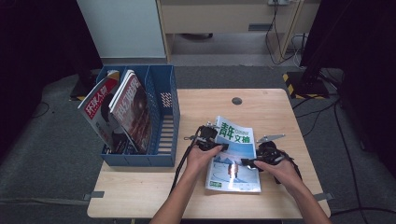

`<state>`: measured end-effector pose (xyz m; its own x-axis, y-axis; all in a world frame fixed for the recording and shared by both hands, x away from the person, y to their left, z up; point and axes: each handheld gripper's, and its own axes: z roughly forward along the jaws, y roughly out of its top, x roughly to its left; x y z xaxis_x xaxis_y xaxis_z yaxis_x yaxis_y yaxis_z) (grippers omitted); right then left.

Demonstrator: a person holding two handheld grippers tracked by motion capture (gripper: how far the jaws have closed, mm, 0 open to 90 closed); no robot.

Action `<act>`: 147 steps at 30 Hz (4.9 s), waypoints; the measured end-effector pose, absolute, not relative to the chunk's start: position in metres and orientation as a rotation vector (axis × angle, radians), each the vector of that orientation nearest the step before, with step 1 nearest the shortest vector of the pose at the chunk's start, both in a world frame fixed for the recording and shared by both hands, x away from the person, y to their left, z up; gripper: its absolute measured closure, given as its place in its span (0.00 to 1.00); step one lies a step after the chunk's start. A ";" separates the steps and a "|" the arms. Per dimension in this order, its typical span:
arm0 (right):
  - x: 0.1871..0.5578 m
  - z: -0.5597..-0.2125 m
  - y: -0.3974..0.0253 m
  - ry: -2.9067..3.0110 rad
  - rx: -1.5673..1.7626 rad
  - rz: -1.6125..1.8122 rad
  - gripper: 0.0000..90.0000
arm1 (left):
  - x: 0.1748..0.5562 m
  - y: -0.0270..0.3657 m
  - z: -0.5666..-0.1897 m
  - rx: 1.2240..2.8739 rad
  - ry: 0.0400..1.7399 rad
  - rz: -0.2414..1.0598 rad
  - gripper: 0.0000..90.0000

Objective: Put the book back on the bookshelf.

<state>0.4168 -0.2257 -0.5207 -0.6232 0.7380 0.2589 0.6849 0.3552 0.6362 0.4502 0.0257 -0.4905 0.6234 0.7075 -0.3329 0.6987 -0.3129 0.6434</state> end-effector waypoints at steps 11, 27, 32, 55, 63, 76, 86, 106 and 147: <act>0.416 -0.519 -0.226 2.527 1.300 1.130 0.27 | 0.441 0.023 -0.483 2.021 1.067 0.093 0.76; 0.411 -0.507 -0.235 2.482 1.207 1.174 0.30 | 0.417 0.024 -0.456 1.937 0.859 0.215 0.80; 0.415 -0.507 -0.240 2.430 1.181 1.217 0.28 | 0.415 0.023 -0.456 1.949 0.841 0.222 0.80; 0.433 -0.509 -0.240 2.466 1.215 1.318 0.25 | 0.411 0.019 -0.447 1.928 0.769 0.237 0.81; 0.431 -0.490 -0.249 2.405 1.146 1.289 0.57 | 0.412 0.029 -0.444 1.883 0.758 0.259 0.81; 0.430 -0.476 -0.248 2.372 1.083 1.258 0.81 | 0.413 0.040 -0.444 1.859 0.744 0.277 0.81; 0.429 -0.461 -0.246 2.348 1.017 1.236 0.84 | 0.414 0.046 -0.438 1.863 0.720 0.284 0.81; 0.431 -0.424 -0.245 2.245 0.943 1.226 0.85 | 0.420 0.052 -0.438 1.749 0.693 0.369 0.81; 0.414 -0.390 -0.227 2.270 0.828 1.131 0.89 | 0.417 0.062 -0.439 1.682 0.639 0.479 0.81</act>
<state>0.4137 -0.2271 -0.3896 -0.7081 0.6922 -0.1395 0.3056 0.4786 0.8231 0.4171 0.0620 -0.4385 0.7633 0.6454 -0.0296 0.1527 -0.1357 0.9789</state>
